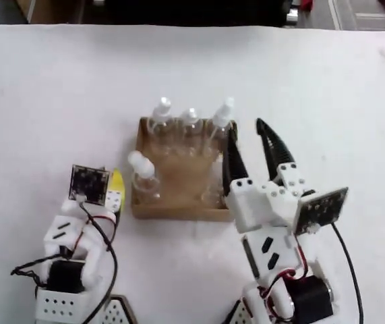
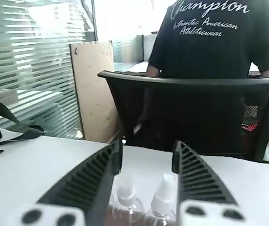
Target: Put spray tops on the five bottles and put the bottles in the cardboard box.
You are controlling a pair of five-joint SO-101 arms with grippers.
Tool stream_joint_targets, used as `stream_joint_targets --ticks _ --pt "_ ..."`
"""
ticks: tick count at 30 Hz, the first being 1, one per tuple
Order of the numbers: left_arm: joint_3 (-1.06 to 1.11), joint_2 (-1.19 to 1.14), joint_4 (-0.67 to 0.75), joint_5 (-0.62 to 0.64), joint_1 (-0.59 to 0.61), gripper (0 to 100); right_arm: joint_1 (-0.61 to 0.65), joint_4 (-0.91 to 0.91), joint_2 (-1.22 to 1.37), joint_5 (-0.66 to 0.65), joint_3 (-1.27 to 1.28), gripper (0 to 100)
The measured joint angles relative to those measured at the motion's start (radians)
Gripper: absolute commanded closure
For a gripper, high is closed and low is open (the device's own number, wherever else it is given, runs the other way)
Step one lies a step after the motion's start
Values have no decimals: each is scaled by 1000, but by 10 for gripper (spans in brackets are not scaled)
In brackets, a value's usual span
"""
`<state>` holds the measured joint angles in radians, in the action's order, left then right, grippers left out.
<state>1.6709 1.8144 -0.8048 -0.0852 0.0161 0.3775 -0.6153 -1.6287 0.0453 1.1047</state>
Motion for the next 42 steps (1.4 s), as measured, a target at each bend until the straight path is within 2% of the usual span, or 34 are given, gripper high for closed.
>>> stream_joint_targets --ticks 4,7,11,13,14,16,20,26,30,32,37,42 --pt "0 0 0 0 0 913 -77 -29 -12 0 -3 851" --pt "-3 0 -2 0 12 913 -87 -84 5 0 -60 851" --pt "-48 0 -28 0 117 916 -109 -169 -15 0 -216 851" --pt "-61 0 -28 5 176 959 -149 -203 -15 -6 -295 873" --pt "-71 0 -28 20 209 985 -180 -215 -15 -20 -327 902" --pt "-106 0 -28 55 278 967 -245 -230 -17 -64 -371 976" --pt "-207 0 -28 84 376 976 -330 -304 -63 -152 -434 974" --pt "-430 6 -58 84 390 976 -359 -477 -170 -267 -494 981" --pt "-585 15 -195 72 381 976 -361 -640 -170 -301 -534 981" --pt "-624 17 -267 46 338 976 -361 -694 -170 -302 -535 981" --pt "-634 17 -321 -2 245 976 -361 -712 -173 -302 -483 981" --pt "-543 18 -321 -55 230 976 -361 -660 -173 -307 -310 981"
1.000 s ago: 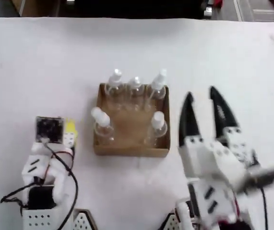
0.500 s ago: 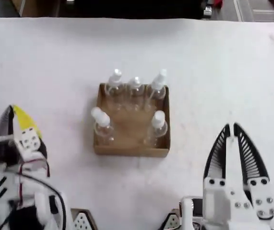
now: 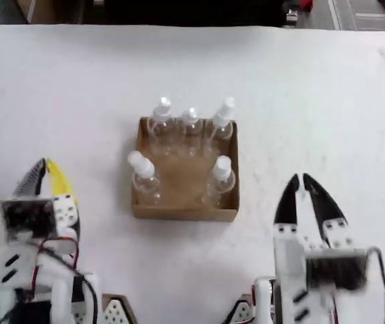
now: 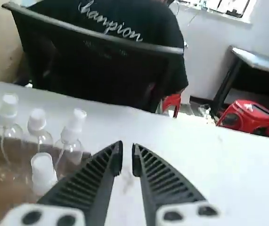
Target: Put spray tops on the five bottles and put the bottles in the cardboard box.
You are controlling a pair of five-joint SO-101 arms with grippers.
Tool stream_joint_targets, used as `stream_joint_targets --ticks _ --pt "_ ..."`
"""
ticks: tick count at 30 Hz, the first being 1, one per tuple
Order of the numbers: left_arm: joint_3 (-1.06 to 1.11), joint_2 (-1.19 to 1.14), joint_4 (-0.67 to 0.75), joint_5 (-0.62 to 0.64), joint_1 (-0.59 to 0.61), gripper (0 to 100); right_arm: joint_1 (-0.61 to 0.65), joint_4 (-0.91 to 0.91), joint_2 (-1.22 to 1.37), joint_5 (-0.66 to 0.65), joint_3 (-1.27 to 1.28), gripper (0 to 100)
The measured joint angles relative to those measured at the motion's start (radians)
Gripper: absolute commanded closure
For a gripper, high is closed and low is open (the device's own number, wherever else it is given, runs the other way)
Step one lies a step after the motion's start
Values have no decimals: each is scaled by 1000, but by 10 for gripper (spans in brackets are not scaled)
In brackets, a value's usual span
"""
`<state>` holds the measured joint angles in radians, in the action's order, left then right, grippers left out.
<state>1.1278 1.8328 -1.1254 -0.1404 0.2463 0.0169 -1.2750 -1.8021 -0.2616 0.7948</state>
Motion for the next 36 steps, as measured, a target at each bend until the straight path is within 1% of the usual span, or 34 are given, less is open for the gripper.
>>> stream_joint_targets --ticks 4,7,10,13,18,22,24,27,33,36 --pt "213 -3 14 -21 -5 976 -9 37 0 0 195 981" --pt "402 -18 112 -25 -6 976 -74 92 0 0 328 981" --pt "552 -18 244 -28 -6 976 -176 183 0 0 457 981" --pt "565 -20 279 -28 -5 976 -244 284 0 0 615 981" --pt "565 -18 281 -28 -6 976 -258 442 0 -2 864 981" --pt "565 -18 275 -28 -6 976 -255 462 -2 0 885 981" --pt "565 -18 259 -28 -6 976 -249 456 -2 0 887 981" --pt "565 -18 226 -28 -6 976 -184 397 2 -2 887 981" --pt "565 -18 112 -28 -6 976 23 270 2 -2 887 981" --pt "565 -18 64 -28 -6 976 46 258 2 -2 887 981"
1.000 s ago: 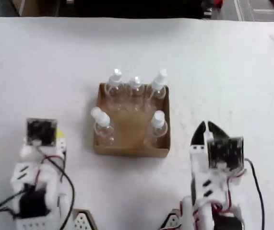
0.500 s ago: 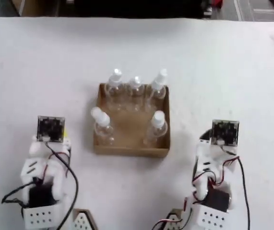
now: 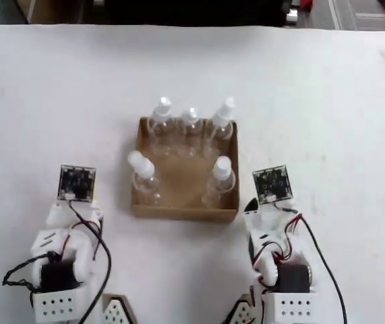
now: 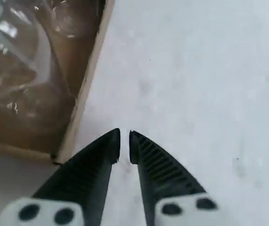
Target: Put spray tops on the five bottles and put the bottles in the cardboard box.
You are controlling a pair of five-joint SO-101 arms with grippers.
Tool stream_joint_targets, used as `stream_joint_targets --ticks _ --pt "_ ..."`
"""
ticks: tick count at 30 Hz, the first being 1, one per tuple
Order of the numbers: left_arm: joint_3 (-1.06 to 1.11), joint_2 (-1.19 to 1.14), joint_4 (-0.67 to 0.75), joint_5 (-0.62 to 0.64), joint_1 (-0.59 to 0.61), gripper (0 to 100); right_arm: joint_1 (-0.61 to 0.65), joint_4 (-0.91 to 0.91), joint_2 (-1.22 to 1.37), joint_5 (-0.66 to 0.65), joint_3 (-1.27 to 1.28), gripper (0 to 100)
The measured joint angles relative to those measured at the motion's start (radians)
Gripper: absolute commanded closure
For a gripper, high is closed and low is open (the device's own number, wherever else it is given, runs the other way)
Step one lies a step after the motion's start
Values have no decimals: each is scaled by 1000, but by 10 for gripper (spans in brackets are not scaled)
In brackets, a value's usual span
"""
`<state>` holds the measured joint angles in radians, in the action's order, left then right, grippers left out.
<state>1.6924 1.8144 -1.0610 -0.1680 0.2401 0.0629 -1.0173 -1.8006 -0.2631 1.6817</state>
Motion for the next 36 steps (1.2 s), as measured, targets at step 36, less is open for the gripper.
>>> stream_joint_targets --ticks 36 --pt "0 0 -221 0 -106 976 -84 -138 0 0 0 981"
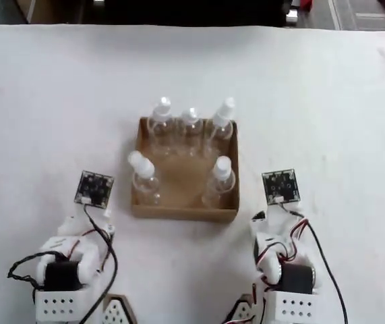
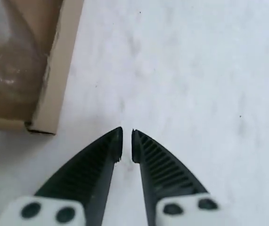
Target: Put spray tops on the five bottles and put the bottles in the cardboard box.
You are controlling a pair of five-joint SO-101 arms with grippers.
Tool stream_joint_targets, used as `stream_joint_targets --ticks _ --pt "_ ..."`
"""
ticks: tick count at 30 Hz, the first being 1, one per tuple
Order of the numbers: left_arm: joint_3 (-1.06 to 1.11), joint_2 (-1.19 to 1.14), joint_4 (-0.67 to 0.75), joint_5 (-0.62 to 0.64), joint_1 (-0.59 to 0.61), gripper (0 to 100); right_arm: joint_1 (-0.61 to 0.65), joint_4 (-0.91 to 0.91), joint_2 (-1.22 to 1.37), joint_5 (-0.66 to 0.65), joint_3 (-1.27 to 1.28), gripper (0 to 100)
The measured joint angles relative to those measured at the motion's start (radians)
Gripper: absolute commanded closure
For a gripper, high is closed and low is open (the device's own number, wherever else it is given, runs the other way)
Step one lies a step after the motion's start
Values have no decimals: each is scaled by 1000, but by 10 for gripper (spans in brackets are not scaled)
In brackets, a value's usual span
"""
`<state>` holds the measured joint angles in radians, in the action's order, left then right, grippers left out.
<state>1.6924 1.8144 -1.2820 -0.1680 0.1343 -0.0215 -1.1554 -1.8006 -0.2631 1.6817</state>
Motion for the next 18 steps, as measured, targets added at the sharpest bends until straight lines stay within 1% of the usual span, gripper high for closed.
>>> stream_joint_targets --ticks 5,8,12,18 --pt "0 0 0 0 0 976 3 -17 0 0 0 981" --pt "0 0 0 0 0 976 46 -48 0 0 0 981" --pt "0 0 0 0 0 976 58 -89 0 0 0 981" --pt "0 0 0 0 0 976 63 -100 0 0 0 981"
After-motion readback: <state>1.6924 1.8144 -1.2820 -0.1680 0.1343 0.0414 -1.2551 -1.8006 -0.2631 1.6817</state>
